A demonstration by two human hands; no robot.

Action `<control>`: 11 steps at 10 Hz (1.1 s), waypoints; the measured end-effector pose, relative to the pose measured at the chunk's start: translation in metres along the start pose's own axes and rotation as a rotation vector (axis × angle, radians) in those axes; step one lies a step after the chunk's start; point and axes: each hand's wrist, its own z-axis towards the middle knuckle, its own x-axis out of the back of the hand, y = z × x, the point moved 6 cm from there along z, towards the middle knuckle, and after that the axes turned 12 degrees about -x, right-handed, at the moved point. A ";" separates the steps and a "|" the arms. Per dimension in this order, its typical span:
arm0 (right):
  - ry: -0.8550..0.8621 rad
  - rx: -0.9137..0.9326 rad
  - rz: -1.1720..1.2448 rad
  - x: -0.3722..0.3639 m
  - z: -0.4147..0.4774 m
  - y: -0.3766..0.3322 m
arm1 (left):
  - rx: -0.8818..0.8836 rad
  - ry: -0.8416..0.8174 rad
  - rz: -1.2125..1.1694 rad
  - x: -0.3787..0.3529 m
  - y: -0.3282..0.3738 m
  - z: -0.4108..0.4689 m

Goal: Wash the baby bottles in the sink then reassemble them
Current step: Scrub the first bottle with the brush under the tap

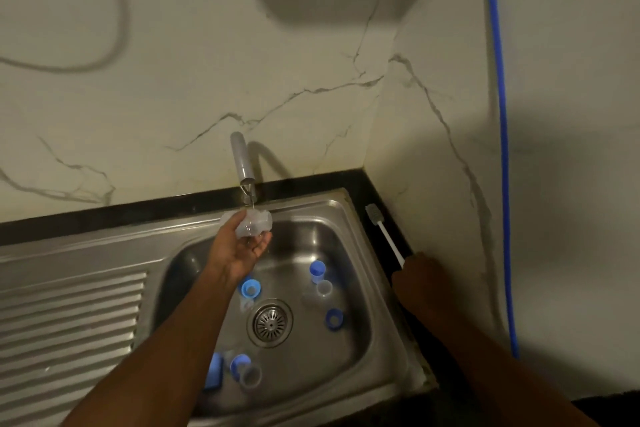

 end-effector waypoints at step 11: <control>-1.117 -0.046 0.896 -0.010 -0.092 -0.149 | 0.035 -0.117 0.150 -0.009 0.005 0.046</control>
